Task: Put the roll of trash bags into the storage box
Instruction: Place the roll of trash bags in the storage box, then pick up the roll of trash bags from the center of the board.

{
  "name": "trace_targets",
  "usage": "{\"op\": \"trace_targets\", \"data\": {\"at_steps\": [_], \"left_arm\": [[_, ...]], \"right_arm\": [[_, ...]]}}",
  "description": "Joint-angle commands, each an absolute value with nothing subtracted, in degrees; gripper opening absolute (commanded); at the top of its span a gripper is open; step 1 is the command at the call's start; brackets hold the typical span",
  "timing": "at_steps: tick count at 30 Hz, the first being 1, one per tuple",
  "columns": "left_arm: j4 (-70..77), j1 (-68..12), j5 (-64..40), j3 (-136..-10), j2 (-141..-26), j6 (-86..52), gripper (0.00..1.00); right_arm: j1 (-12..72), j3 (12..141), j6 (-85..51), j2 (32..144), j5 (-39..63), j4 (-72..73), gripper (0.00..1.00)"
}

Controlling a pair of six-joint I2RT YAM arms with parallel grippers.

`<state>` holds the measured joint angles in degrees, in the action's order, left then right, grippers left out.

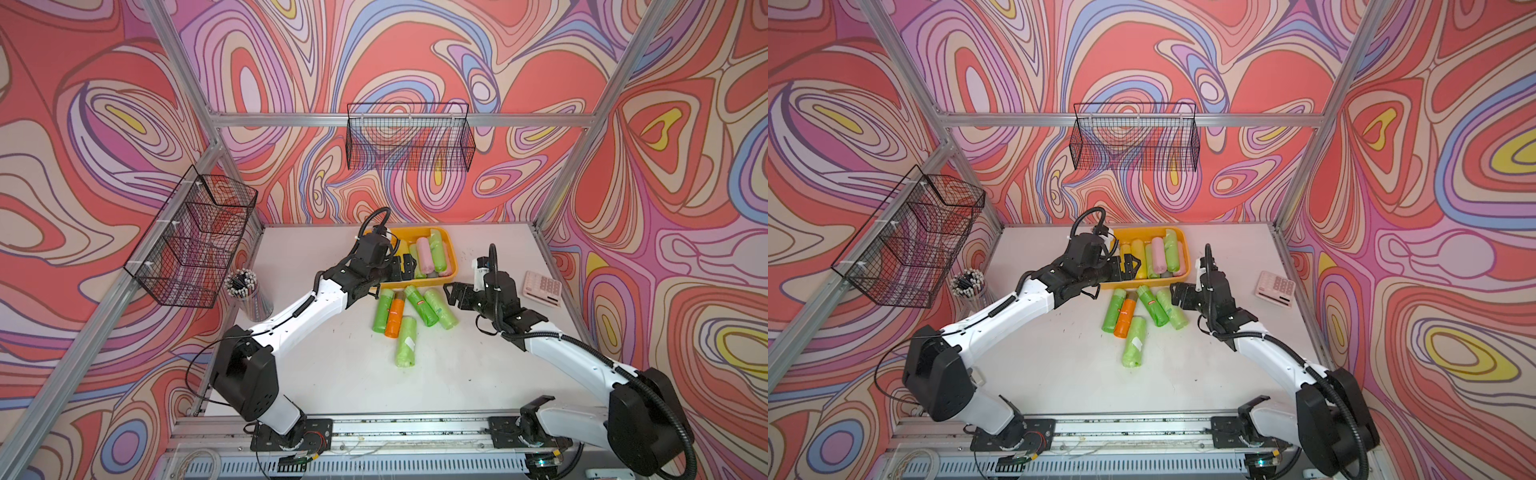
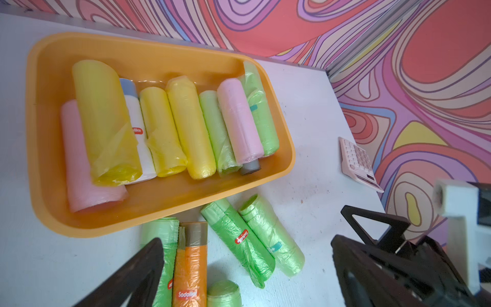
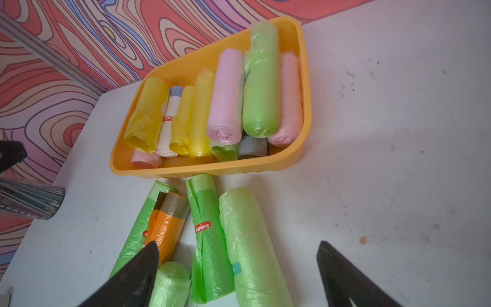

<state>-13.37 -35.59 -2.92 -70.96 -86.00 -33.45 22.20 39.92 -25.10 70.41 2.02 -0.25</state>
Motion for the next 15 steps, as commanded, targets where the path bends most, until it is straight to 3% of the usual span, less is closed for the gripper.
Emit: {"op": "trace_targets", "data": {"at_steps": [1,15], "left_arm": [[-11.1,-36.0,0.0,-64.9,-79.2,-35.2,1.00],[-14.8,-36.4,1.0,-50.4,-59.3,-39.1,1.00]], "right_arm": [[22.1,41.8,-25.9,72.1,2.0,-2.0,0.95],[22.1,42.0,-28.3,76.1,2.5,-6.2,0.90]]}}
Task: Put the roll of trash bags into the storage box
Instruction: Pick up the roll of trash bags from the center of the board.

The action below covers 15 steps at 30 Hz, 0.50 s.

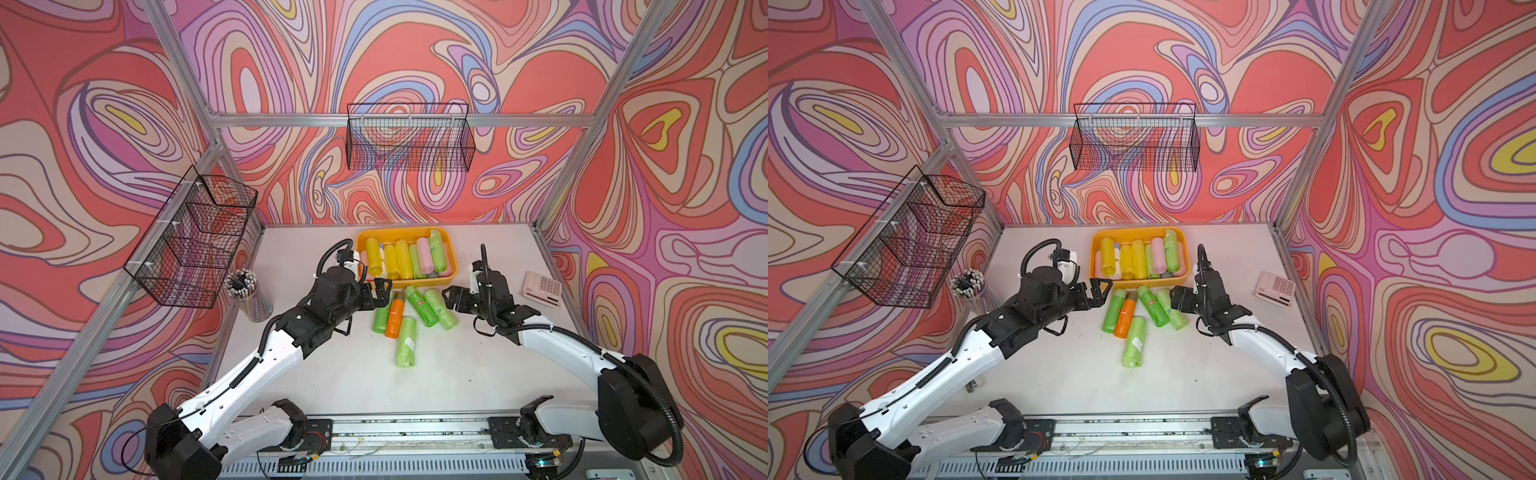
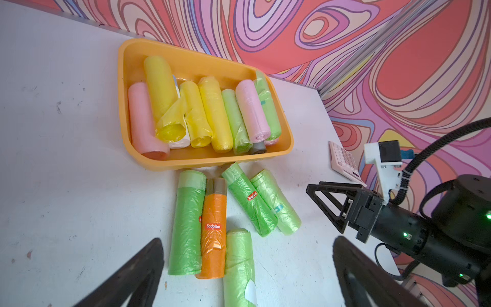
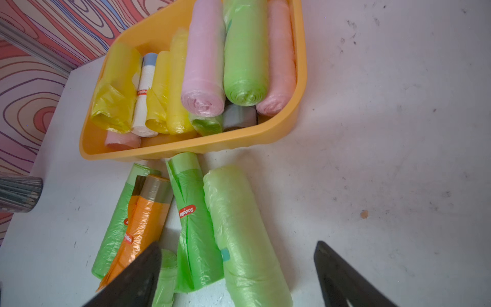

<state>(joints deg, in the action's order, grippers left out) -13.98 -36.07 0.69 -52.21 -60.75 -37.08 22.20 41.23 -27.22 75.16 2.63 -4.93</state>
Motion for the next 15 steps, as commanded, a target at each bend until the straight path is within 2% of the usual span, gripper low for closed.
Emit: {"op": "trace_targets", "data": {"at_steps": [1,4,6,7,15], "left_arm": [[-14.8,-36.4,0.4,-49.7,-58.7,-39.4,1.00],[-14.8,-36.4,-1.7,-47.7,-57.3,-40.6,1.00],[-14.8,-36.4,-2.2,-46.4,-56.2,-41.3,1.00],[-14.8,-36.3,-2.3,-45.6,-55.5,-41.7,1.00],[-14.7,-36.4,-2.8,-40.2,-50.9,-44.7,1.00]], "right_arm": [[22.1,41.8,-28.5,76.3,2.5,-6.2,0.89],[22.3,41.6,-28.8,77.7,3.1,-6.1,0.84],[22.5,41.5,-28.8,78.7,3.9,-5.8,0.70],[22.8,41.6,-28.8,79.2,4.2,-5.7,0.67],[25.1,42.7,-28.8,83.5,3.8,-5.7,0.65]]}}
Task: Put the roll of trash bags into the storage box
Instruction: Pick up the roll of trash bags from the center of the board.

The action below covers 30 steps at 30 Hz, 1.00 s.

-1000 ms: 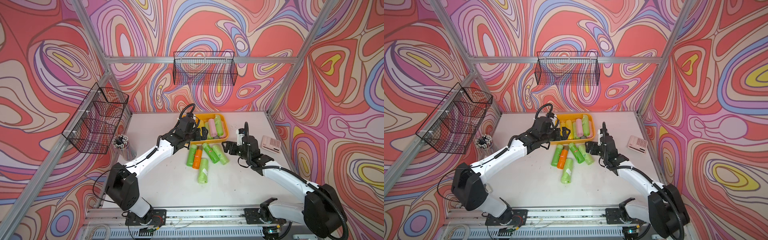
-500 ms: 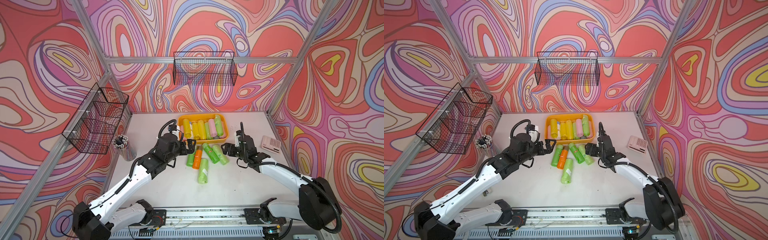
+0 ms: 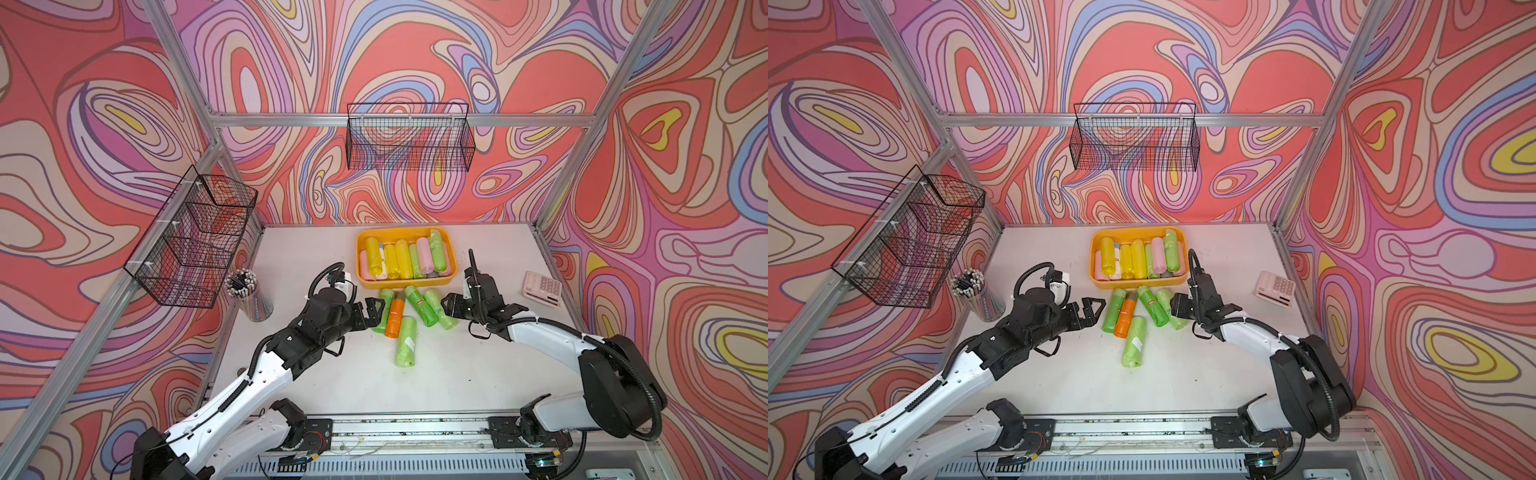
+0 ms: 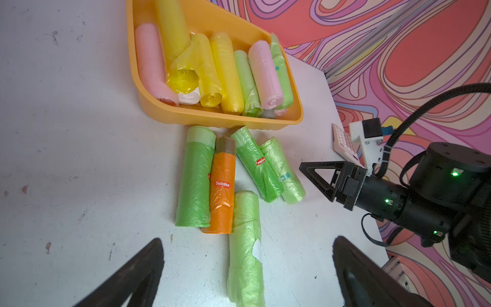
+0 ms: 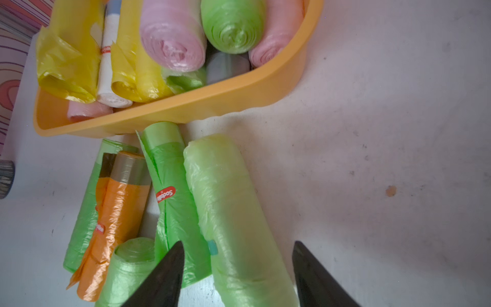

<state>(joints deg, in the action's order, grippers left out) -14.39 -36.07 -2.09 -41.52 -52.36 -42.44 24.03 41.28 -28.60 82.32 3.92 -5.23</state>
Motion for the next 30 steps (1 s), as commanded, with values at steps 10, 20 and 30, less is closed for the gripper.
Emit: {"op": "trace_targets", "data": {"at_steps": [10,20,30], "left_arm": [[-14.0,-36.4,-5.1,-37.7,-50.3,-46.8,1.00],[-13.4,-36.4,-5.4,-37.5,-51.6,-47.2,1.00],[-12.7,-36.4,-5.8,-37.8,-53.6,-47.5,1.00]], "right_arm": [[27.7,43.8,-28.5,87.2,0.0,-6.9,0.62],[28.5,44.3,-28.8,89.2,-3.0,-7.6,0.60],[28.7,45.0,-28.7,91.7,-4.5,-8.0,0.61]]}}
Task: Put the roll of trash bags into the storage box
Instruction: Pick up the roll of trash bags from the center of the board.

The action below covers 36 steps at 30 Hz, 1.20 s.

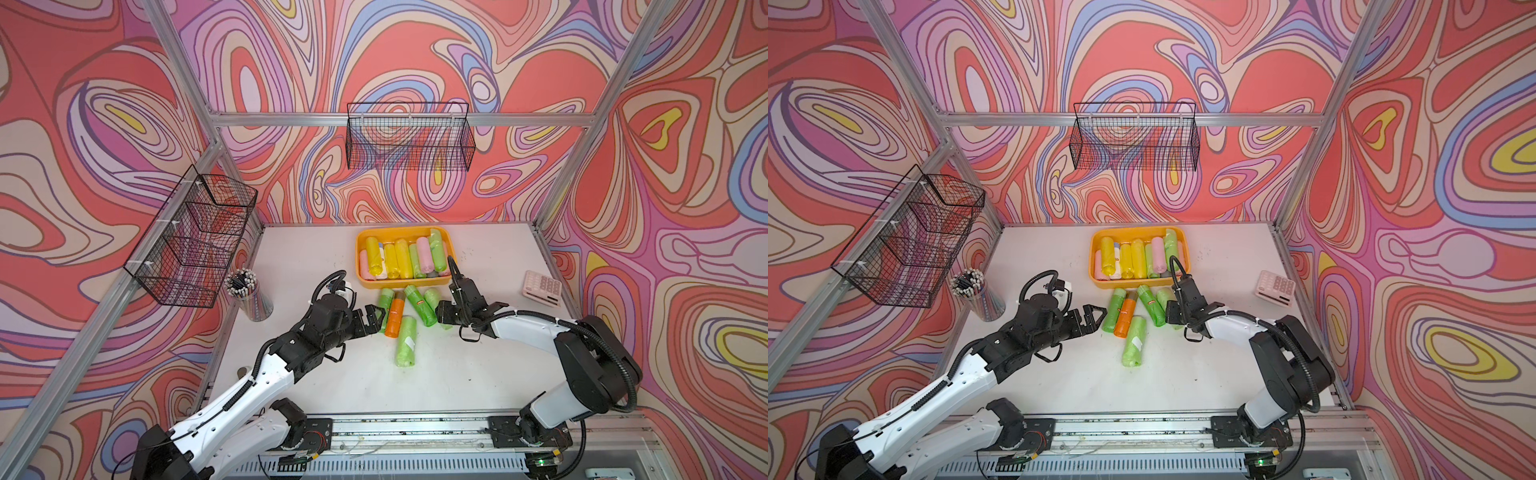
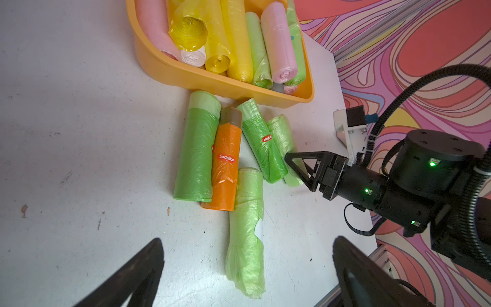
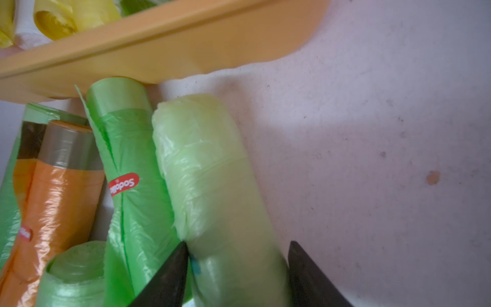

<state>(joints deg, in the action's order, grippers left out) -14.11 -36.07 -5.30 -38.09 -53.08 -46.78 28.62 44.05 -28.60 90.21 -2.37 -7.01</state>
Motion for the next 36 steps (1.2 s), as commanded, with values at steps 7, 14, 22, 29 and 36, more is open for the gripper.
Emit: {"op": "trace_targets", "data": {"at_steps": [7,14,22,29,36], "left_arm": [[-12.5,-36.4,-6.0,-37.9,-54.4,-47.6,1.00],[-12.1,-36.4,-6.5,-38.4,-55.6,-47.7,1.00],[-11.7,-36.4,-7.5,-38.9,-56.7,-47.8,1.00],[-11.4,-36.4,-8.3,-39.2,-57.4,-48.0,1.00],[-11.5,-36.4,-9.3,-40.2,-58.5,-48.0,1.00]], "right_arm": [[28.8,45.6,-28.8,93.3,-4.8,-7.9,0.62],[28.9,46.0,-29.0,94.6,-5.2,-7.9,0.63],[28.8,46.9,-29.4,96.1,-5.8,-8.1,0.65],[28.9,47.0,-29.7,96.2,-5.2,-7.9,0.58],[28.8,47.0,-30.1,95.3,-5.0,-8.4,0.43]]}}
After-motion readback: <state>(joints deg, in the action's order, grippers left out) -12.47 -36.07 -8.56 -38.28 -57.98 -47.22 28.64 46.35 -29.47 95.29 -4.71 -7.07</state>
